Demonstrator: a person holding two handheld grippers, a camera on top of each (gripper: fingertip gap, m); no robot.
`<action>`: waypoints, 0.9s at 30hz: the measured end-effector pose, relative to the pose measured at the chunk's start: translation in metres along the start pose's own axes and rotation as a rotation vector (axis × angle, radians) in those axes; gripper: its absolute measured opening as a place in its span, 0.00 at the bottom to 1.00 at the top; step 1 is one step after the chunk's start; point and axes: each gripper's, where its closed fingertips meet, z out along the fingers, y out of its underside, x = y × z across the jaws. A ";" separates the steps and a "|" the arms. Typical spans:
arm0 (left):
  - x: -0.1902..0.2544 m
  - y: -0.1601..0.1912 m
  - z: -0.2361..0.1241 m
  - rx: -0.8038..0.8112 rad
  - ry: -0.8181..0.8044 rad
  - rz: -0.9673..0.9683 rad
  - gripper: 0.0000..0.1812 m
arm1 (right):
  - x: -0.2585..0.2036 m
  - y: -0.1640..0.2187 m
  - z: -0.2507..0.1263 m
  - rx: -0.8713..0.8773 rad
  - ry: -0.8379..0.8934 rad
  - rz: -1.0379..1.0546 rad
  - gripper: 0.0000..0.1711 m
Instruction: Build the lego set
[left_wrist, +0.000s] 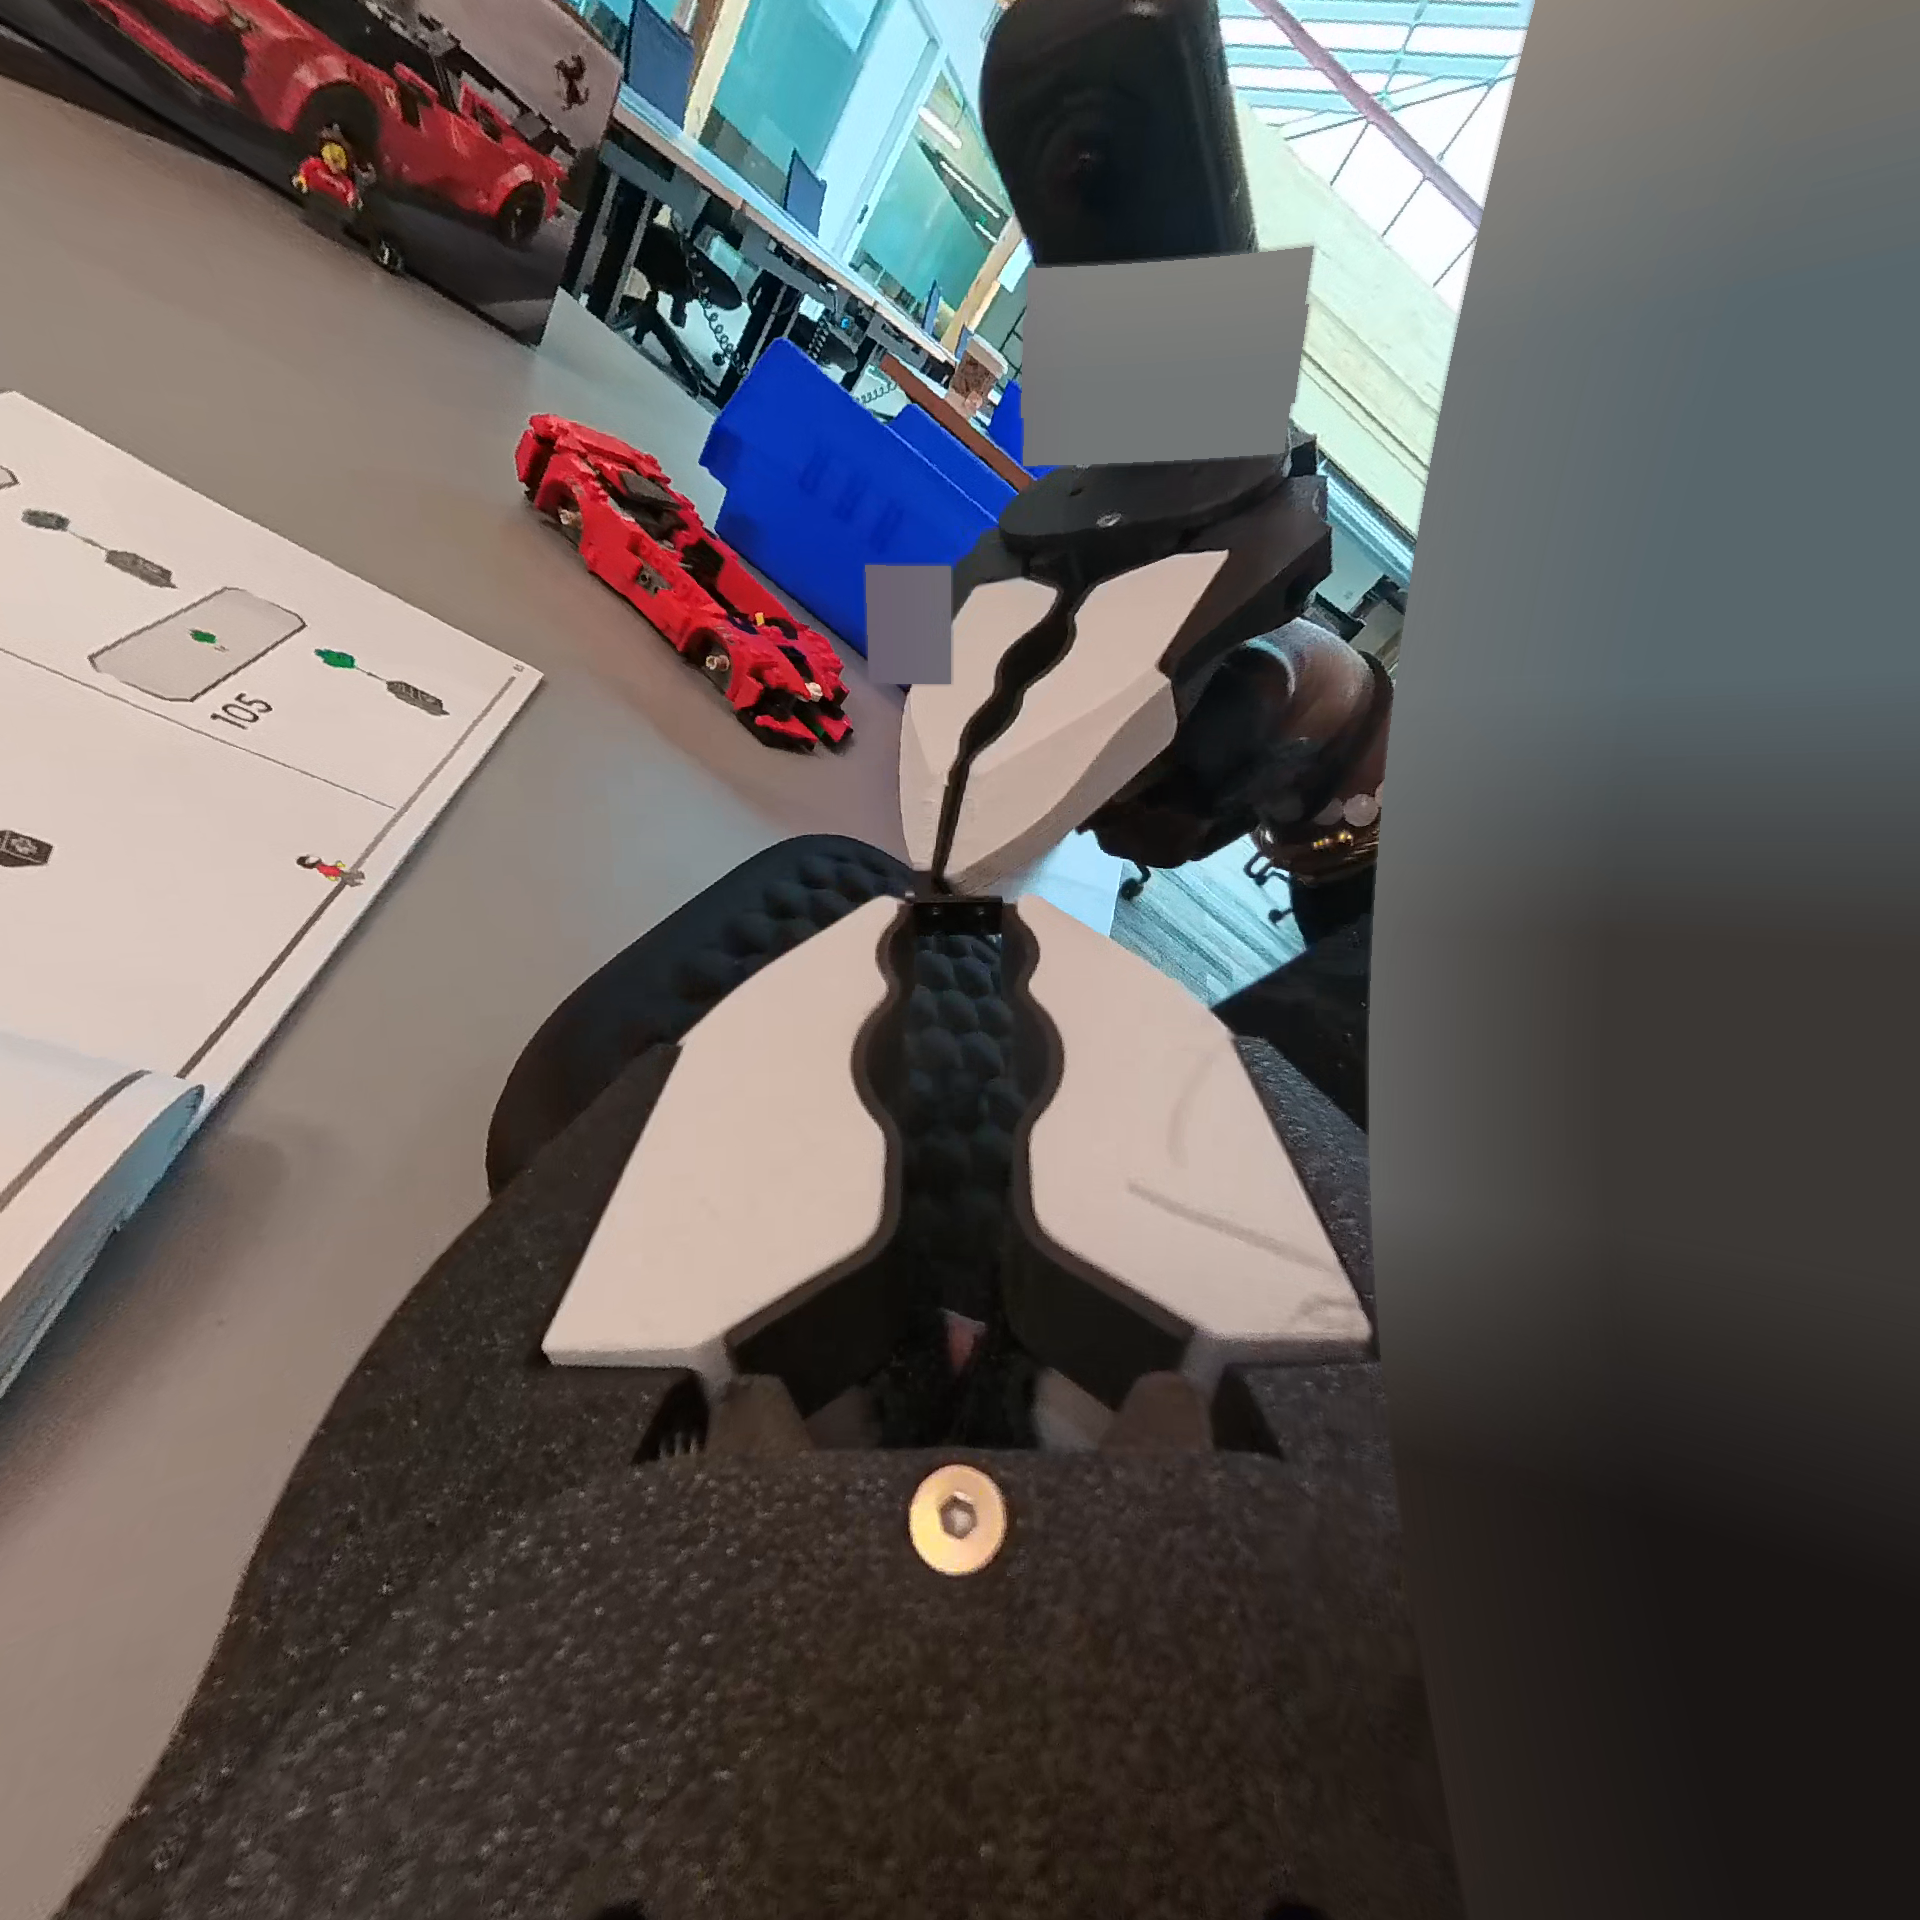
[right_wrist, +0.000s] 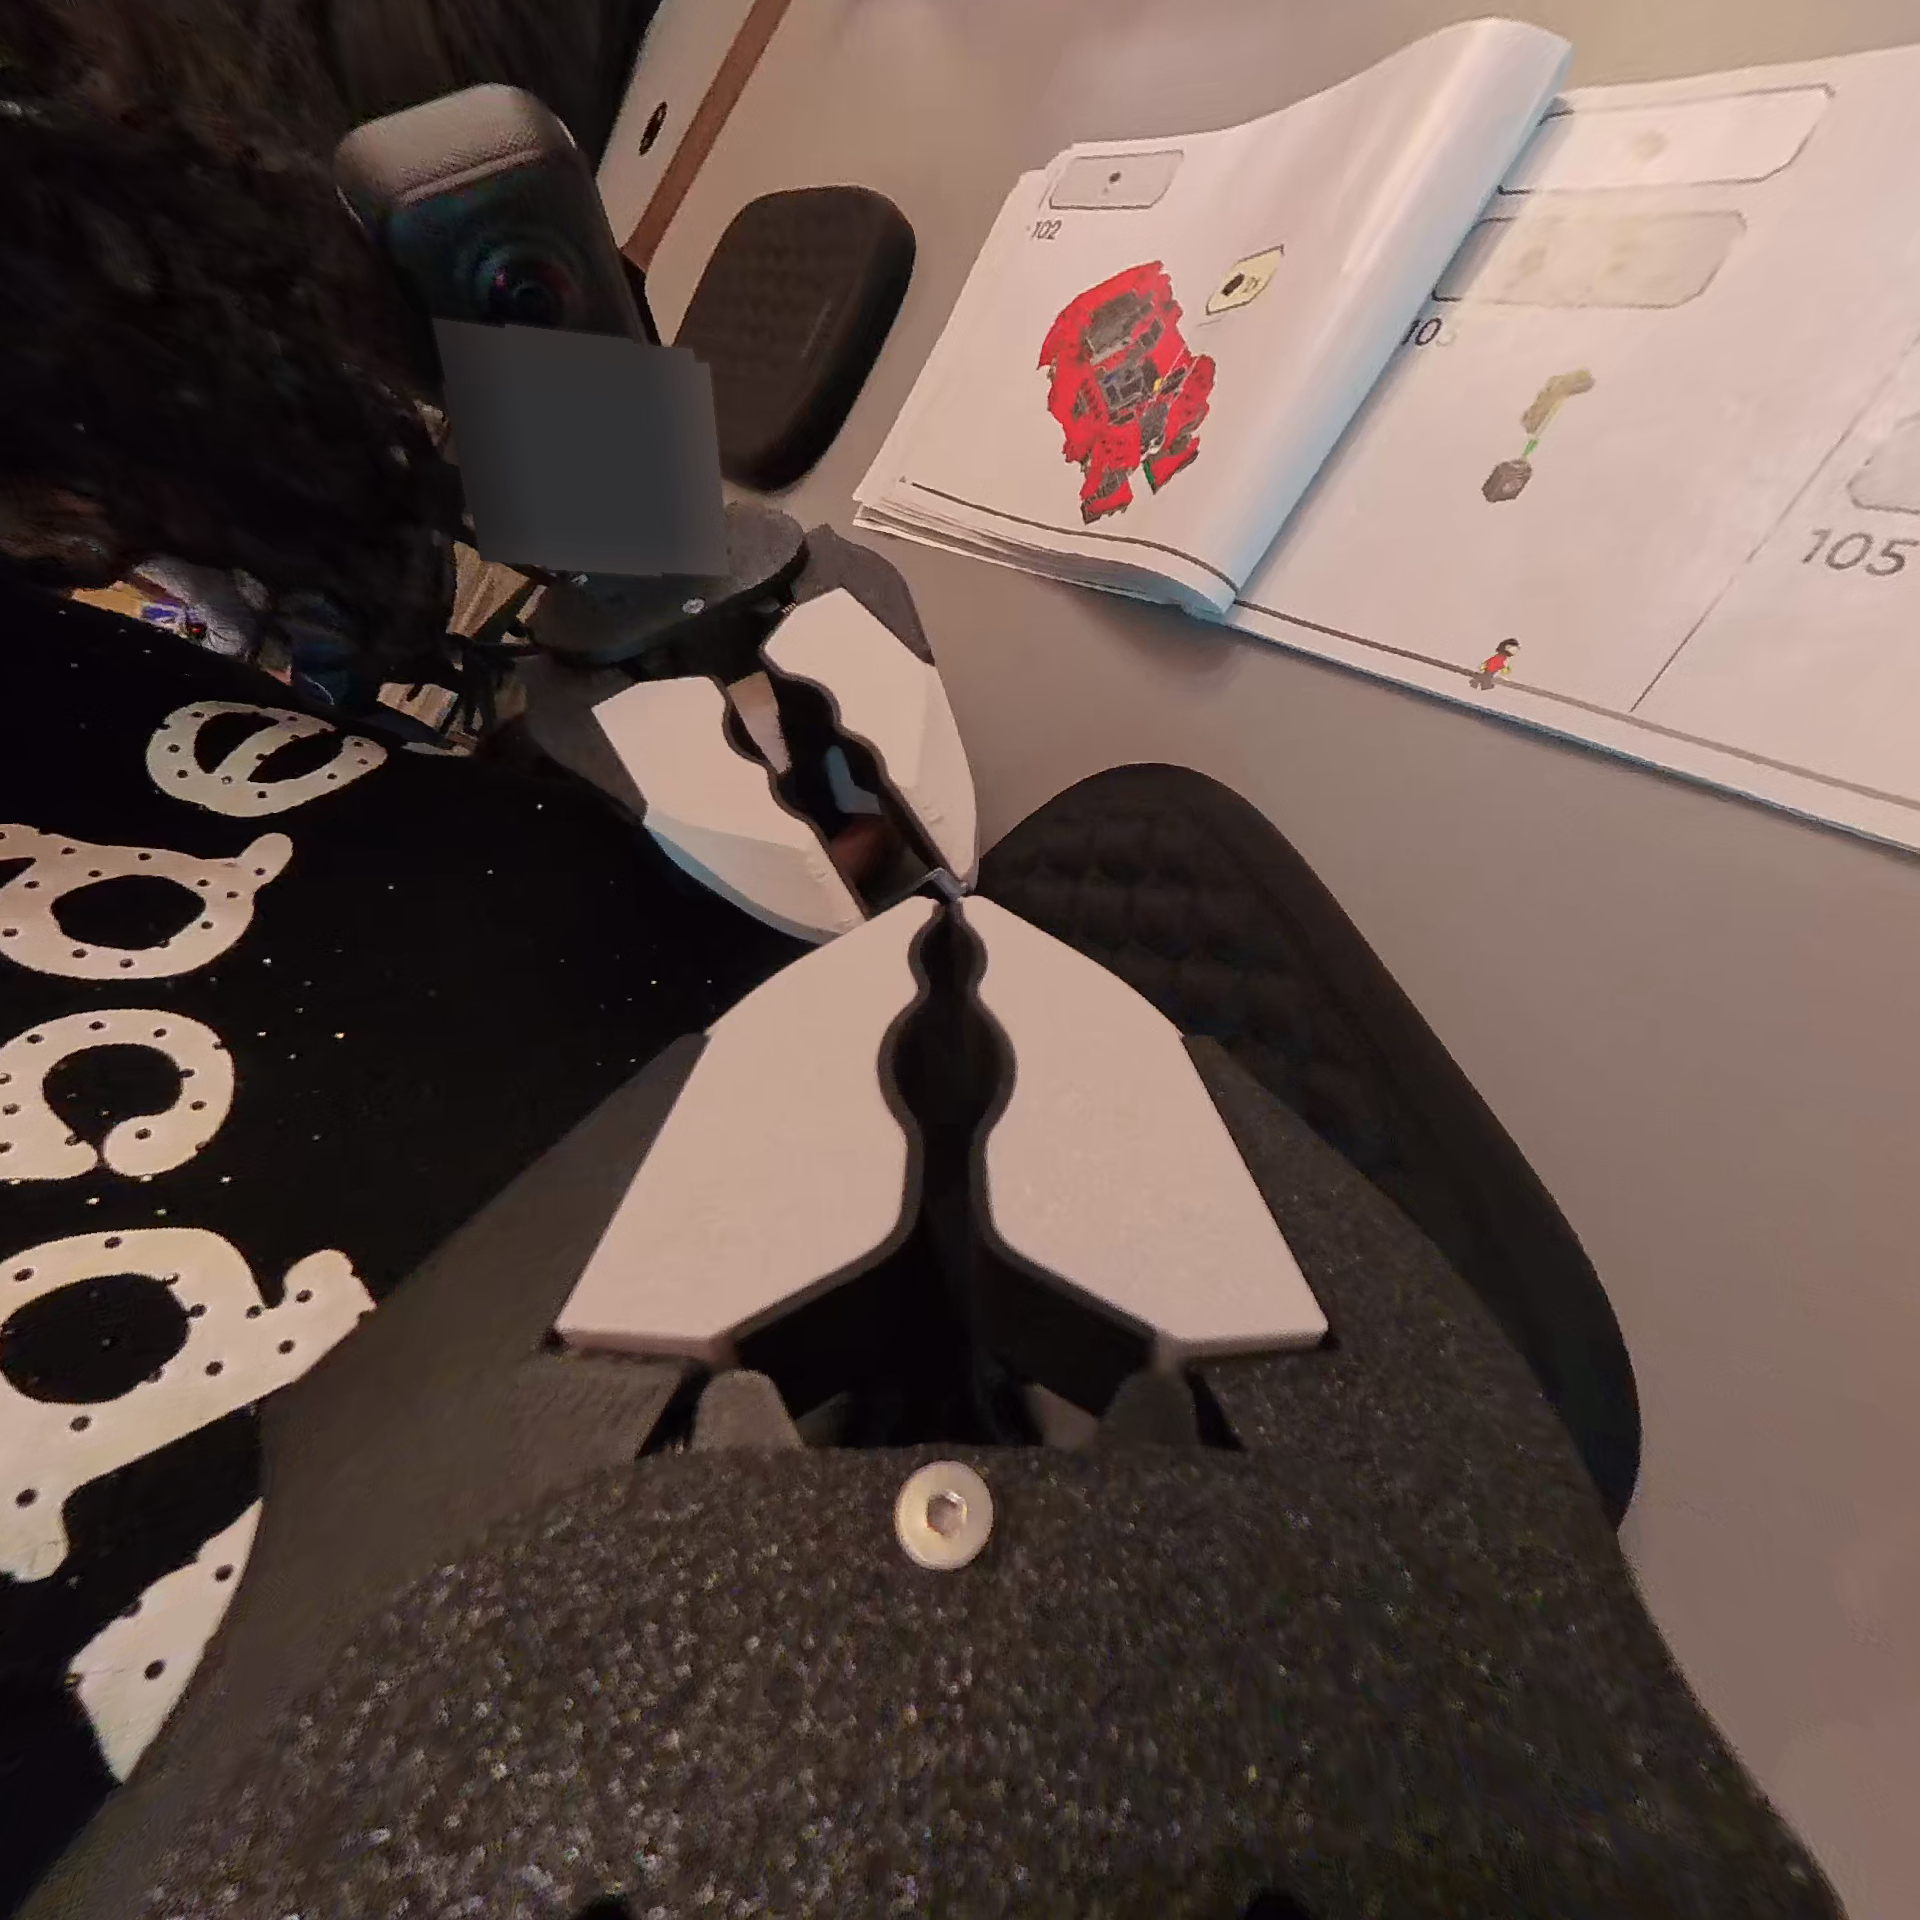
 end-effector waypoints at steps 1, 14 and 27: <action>-0.001 0.001 0.000 -0.003 -0.003 -0.011 0.08 | 0.001 0.001 0.001 0.002 -0.001 0.009 0.00; -0.018 0.010 -0.008 -0.183 -0.133 0.262 0.08 | 0.008 0.089 -0.026 -0.102 0.007 -0.440 0.07; 0.000 0.030 -0.002 -0.254 -0.122 0.356 0.08 | 0.005 0.084 0.003 0.066 0.279 -0.353 0.02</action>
